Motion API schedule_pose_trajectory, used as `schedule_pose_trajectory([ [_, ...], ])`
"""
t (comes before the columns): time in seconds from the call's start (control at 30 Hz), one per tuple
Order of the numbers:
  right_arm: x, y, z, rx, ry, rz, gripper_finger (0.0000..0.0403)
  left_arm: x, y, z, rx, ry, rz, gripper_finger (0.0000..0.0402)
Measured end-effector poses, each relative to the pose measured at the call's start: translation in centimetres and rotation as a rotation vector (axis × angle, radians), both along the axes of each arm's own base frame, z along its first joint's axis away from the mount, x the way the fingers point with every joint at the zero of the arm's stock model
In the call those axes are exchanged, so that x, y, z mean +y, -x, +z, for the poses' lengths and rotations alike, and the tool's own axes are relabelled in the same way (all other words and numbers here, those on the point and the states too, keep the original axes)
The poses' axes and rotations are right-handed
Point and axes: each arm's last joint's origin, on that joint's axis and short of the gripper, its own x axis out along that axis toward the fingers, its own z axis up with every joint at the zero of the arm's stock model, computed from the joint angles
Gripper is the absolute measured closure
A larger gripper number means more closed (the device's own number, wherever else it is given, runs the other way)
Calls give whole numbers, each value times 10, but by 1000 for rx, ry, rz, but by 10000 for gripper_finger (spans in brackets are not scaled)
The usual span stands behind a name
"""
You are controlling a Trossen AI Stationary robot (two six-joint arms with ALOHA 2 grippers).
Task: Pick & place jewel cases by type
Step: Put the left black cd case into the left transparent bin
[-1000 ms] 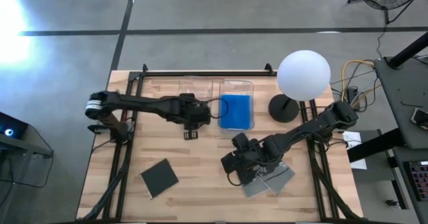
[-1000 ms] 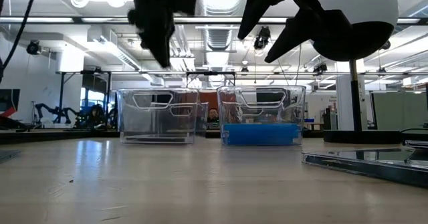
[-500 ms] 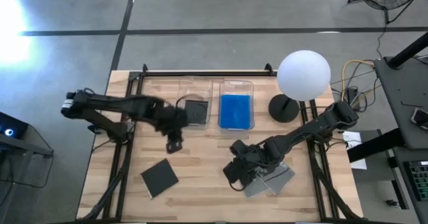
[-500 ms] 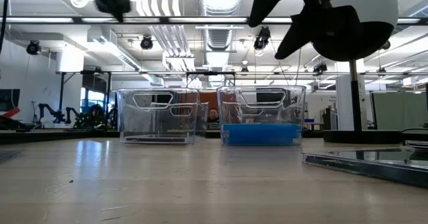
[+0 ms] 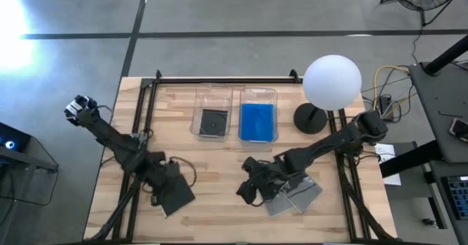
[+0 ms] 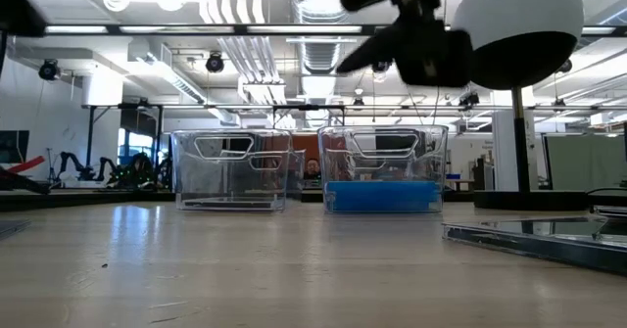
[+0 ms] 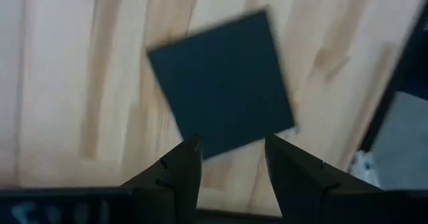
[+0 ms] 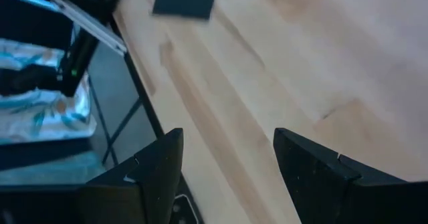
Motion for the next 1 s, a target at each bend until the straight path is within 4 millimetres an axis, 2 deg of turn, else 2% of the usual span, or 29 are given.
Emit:
schedule_pose_trajectory([
  [0.23,7,-17,-38,42,-65,-5,174,-19,15,-39,53,93,187,257],
  [0.47,10,-33,-52,43,-61,-12,174,-7,25,-75,121,12,510,257],
  [0.6,11,-39,-56,46,-60,-15,174,-3,29,-93,128,22,578,257],
  [0.77,10,-40,-55,40,-49,-27,174,-5,26,-110,78,139,604,257],
  [1.0,9,-40,-54,35,-41,-34,174,-9,15,-121,-138,325,723,257],
])
